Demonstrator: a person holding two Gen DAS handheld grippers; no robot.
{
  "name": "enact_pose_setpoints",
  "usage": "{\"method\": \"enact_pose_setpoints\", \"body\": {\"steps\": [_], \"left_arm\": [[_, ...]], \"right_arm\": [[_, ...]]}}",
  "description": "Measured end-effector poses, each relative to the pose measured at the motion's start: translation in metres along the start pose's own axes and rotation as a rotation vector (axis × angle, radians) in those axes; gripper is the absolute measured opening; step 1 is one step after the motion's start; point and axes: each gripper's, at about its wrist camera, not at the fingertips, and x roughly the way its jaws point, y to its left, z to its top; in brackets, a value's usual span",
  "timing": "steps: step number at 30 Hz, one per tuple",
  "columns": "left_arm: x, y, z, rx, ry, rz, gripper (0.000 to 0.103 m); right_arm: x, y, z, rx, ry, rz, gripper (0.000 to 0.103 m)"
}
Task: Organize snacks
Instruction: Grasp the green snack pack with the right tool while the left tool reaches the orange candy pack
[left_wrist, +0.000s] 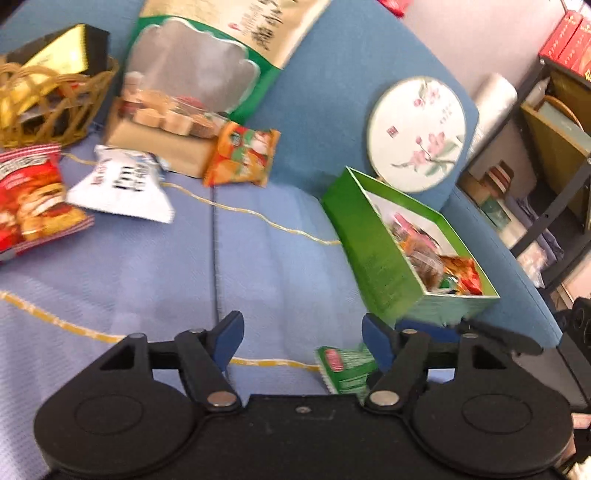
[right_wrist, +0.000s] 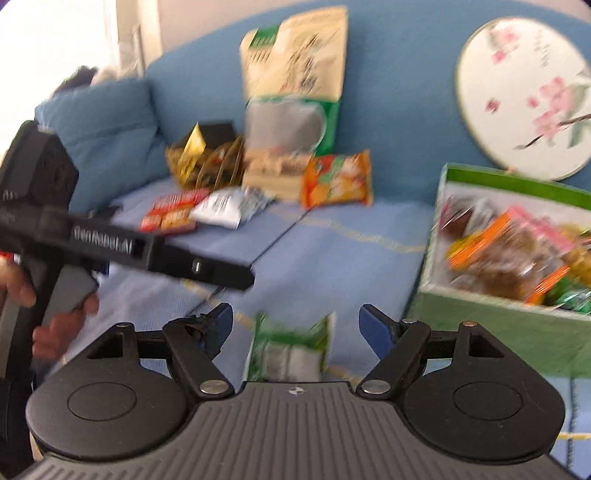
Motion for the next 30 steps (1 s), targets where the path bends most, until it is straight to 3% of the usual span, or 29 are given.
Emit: {"method": "enact_pose_setpoints", "body": {"steps": [3,6,9,10,14,17,24,26,30], "left_arm": [[-0.001,0.016,-0.013,-0.039,-0.033,0.010,0.098],[-0.005,0.015,-0.011,-0.007,-0.030,-0.002,0.099],[-0.008,0.014,-0.009,-0.009,-0.048,-0.007,0.101],[-0.007,0.014,-0.008,-0.015,-0.049,-0.017,0.100],[-0.002,0.005,0.016,0.030,-0.095,0.002,0.103],[0.011,-0.004,0.048,0.080,-0.176,0.074,0.103],[0.080,0.005,0.109,0.029,-0.214,0.259,0.103],[0.096,0.004,0.116,0.058,-0.214,0.279,0.092],[0.123,-0.013,0.114,0.189,-0.198,0.317,0.081]], "right_arm": [[0.012,0.010,-0.006,-0.044,0.035,-0.022,0.103],[0.021,0.015,-0.007,-0.055,0.058,-0.025,0.103],[0.022,0.014,-0.007,-0.045,0.056,-0.030,0.090],[0.021,0.013,-0.006,-0.043,0.046,-0.035,0.078],[0.017,0.014,-0.006,-0.061,0.046,-0.035,0.077],[0.018,0.013,-0.006,-0.068,0.044,-0.031,0.078],[0.019,0.005,-0.004,-0.012,0.059,-0.010,0.080],[0.020,0.004,-0.003,-0.008,0.063,-0.009,0.081],[0.023,0.003,-0.001,-0.006,0.073,-0.004,0.083]]}}
